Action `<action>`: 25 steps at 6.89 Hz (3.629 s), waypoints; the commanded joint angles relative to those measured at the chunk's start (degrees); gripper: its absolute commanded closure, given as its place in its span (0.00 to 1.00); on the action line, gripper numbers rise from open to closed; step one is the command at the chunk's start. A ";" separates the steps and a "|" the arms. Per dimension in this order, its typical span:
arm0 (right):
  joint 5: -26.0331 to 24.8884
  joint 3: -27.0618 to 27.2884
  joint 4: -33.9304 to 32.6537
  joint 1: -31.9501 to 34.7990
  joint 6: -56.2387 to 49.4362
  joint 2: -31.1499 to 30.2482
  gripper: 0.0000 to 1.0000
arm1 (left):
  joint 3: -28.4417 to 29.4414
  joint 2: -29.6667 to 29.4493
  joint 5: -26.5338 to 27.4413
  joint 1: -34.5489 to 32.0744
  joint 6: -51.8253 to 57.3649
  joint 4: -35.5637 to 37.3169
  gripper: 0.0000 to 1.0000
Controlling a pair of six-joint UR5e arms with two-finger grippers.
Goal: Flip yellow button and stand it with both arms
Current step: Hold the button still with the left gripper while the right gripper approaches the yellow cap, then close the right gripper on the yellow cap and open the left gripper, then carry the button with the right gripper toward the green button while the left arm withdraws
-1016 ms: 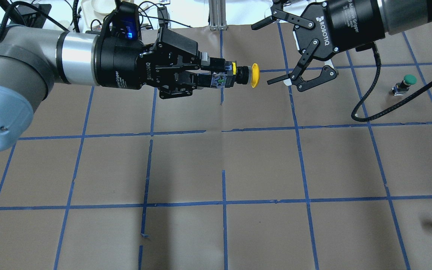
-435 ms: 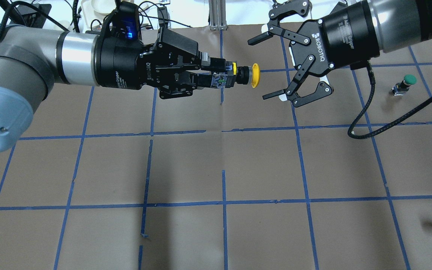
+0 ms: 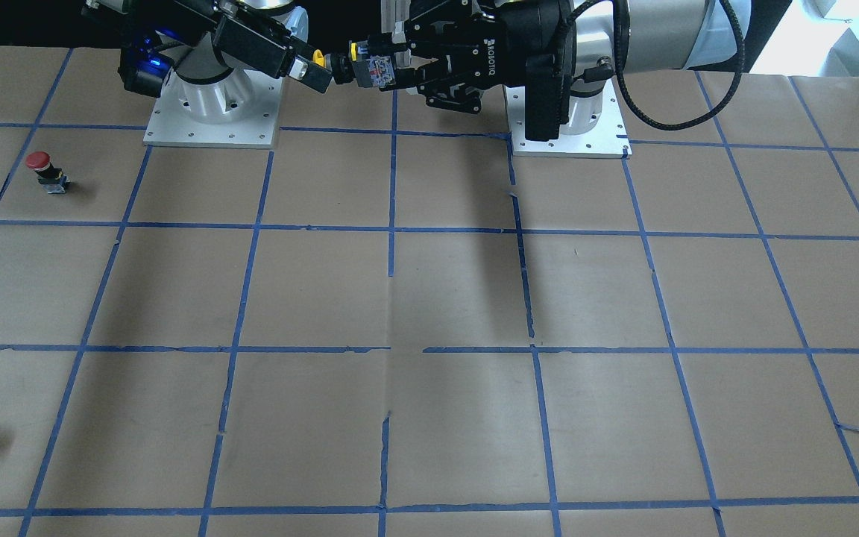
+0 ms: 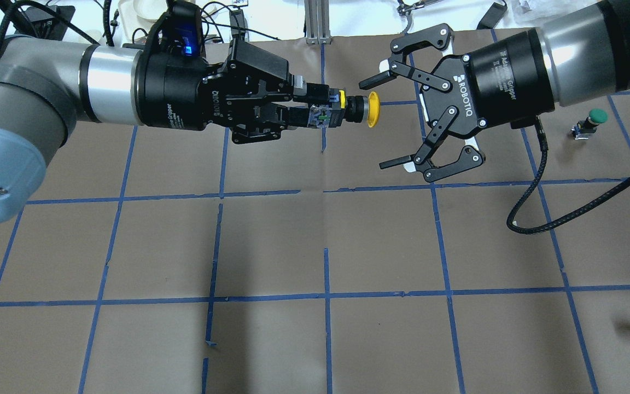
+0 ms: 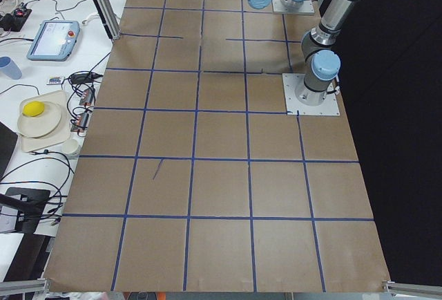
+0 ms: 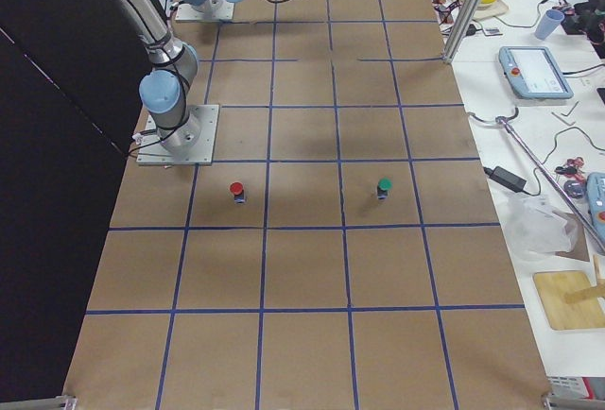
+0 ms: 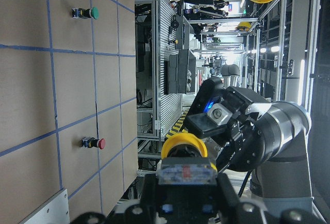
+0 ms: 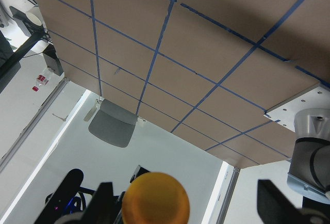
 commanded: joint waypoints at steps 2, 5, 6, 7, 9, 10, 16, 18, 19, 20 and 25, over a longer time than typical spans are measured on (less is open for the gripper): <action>4.27 -0.02 -0.79 -0.18 0.93 0.53 0.05 | -0.06 0.15 0.00 0.00 0.00 0.00 0.89; 3.75 0.33 -0.62 -0.18 0.84 0.35 0.35 | -0.06 0.23 0.00 0.00 0.00 0.00 0.89; 3.58 0.34 -0.62 -0.18 0.93 0.35 0.49 | -0.06 0.32 0.00 0.00 0.00 -0.09 0.89; 3.40 0.34 -0.62 -0.18 0.93 0.35 0.61 | -0.06 0.67 0.00 0.00 -0.18 -0.09 0.89; 3.22 0.25 -0.27 -0.27 1.02 0.35 0.69 | -0.15 1.11 0.00 0.00 -0.09 -0.09 0.87; 3.05 0.25 -0.27 -0.27 1.02 0.27 0.69 | 0.03 1.11 0.35 0.09 0.00 0.00 0.17; -12.37 0.25 -3.34 -8.85 -13.49 0.53 0.80 | 1.08 -0.64 23.36 0.35 -10.17 15.33 0.00; -28.60 0.34 -3.78 -10.72 -36.20 3.06 0.81 | 1.52 -1.95 36.95 0.61 -11.42 16.52 0.00; -35.55 0.42 -3.95 -11.33 -49.82 3.34 0.82 | 3.35 -3.79 45.18 0.61 -12.30 18.87 0.00; -40.15 0.86 -5.52 -12.21 -59.62 3.52 0.84 | 5.11 -4.94 59.71 -0.60 -11.96 18.90 0.00; -43.72 16.67 -31.00 -25.89 -104.72 4.75 0.85 | 11.35 -6.52 81.48 -2.11 -11.16 17.76 0.00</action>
